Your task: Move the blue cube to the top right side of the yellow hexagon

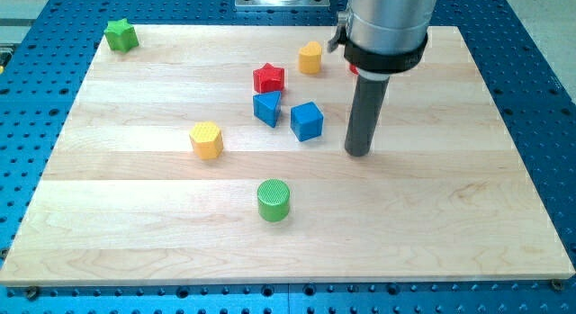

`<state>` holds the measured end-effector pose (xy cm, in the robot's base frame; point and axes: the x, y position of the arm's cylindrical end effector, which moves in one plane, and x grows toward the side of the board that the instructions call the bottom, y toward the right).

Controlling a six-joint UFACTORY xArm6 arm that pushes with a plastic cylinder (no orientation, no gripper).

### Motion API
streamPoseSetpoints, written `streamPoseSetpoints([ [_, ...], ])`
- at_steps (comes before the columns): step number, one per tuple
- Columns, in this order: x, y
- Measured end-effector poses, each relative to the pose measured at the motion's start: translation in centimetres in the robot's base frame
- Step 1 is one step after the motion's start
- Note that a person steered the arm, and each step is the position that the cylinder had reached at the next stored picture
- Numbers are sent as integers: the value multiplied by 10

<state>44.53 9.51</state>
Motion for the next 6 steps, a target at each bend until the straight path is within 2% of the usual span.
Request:
streamPoseSetpoints([
  [2,-13,-21],
  [4,13,-126],
  [5,25,-112],
  [6,11,-57],
])
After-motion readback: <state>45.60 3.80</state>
